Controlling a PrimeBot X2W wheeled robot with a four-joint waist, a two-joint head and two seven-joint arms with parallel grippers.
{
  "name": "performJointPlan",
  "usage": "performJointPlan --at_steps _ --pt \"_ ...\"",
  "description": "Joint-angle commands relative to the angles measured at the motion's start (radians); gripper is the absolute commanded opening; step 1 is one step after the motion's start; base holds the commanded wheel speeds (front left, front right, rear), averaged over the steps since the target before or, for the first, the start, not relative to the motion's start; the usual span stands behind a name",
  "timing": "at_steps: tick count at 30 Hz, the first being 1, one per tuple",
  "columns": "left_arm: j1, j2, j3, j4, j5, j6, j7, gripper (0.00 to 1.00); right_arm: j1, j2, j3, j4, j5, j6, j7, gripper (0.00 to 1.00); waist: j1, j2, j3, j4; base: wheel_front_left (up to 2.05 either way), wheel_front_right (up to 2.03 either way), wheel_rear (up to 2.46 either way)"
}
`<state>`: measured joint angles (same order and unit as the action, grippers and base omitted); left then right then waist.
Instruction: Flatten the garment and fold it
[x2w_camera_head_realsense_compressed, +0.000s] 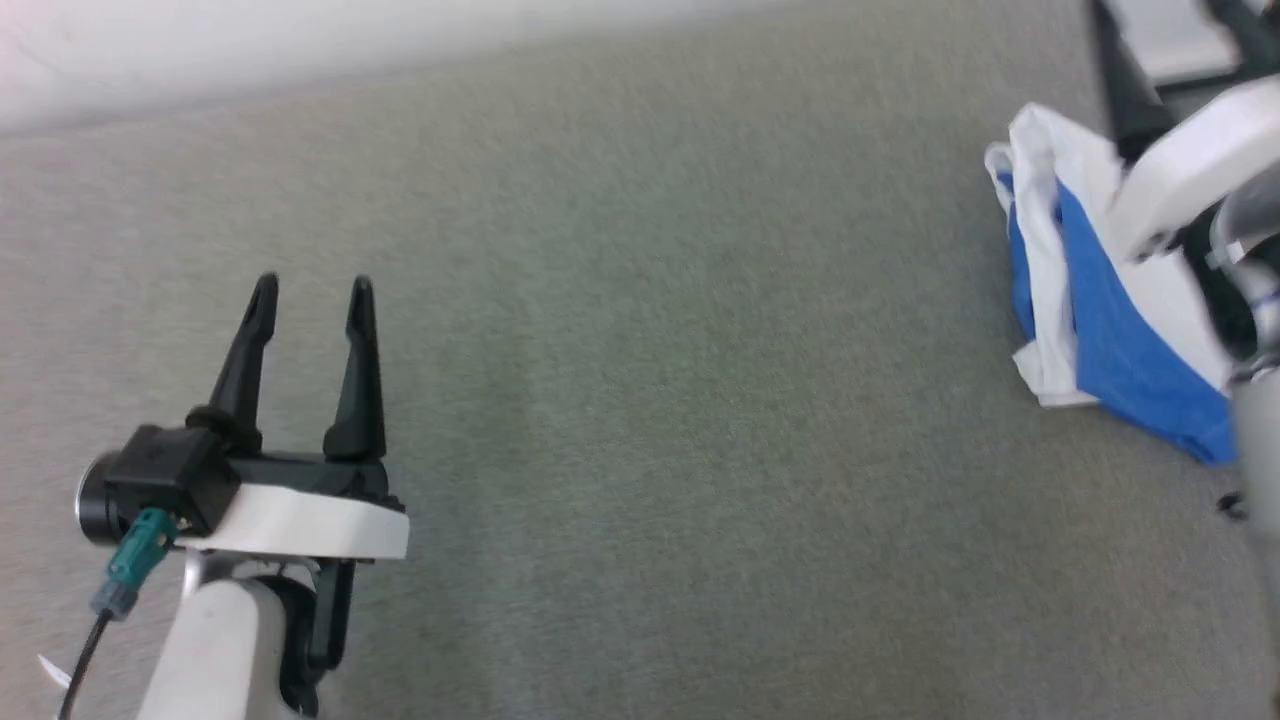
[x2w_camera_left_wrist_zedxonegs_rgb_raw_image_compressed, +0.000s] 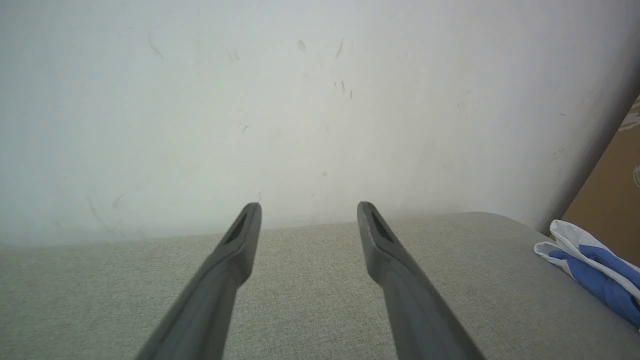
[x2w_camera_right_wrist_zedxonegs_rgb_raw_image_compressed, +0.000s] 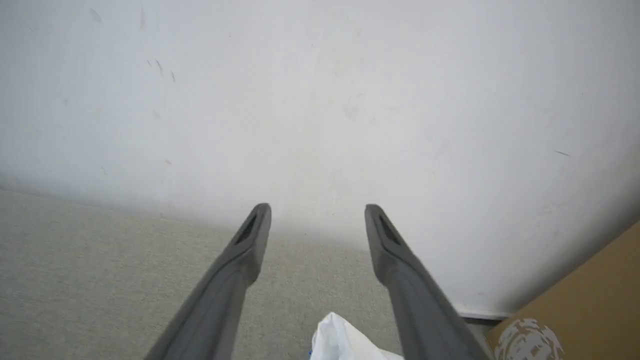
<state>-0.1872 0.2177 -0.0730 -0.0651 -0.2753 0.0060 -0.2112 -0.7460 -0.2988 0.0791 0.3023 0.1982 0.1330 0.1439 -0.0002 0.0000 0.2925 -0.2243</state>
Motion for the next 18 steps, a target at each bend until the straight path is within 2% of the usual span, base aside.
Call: performJointPlan --at_steps 1,6,11,16,18 --pt "0.017 -0.005 0.004 0.008 -0.008 0.01 -0.006 1.0 0.034 0.018 -0.005 -0.032 0.013 -0.002 -0.021 1.0 0.0002 0.0 -0.108 0.088 0.0 0.0 0.0" --pt "0.043 -0.023 0.01 0.038 -0.019 0.033 -0.008 1.0 0.182 0.111 -0.03 -0.19 0.028 -0.002 -0.122 1.0 0.0002 0.0 -0.175 0.169 0.0 0.0 0.0" --pt "0.05 -0.035 0.007 0.065 -0.021 0.053 -0.001 1.0 0.329 0.212 -0.082 -0.277 0.01 -0.002 -0.231 1.0 0.0002 0.0 -0.215 0.249 0.0 0.0 0.0" --pt "0.051 -0.045 -0.003 0.083 -0.012 0.067 -0.007 1.0 0.448 0.247 -0.137 -0.293 -0.004 -0.002 -0.327 1.0 0.0002 0.0 -0.247 0.307 0.0 0.0 0.0" --pt "0.055 -0.046 -0.005 0.096 -0.012 0.068 -0.01 1.0 0.487 0.248 -0.127 -0.271 0.024 -0.002 -0.349 1.0 0.0002 0.0 -0.259 0.318 0.0 0.0 0.0"
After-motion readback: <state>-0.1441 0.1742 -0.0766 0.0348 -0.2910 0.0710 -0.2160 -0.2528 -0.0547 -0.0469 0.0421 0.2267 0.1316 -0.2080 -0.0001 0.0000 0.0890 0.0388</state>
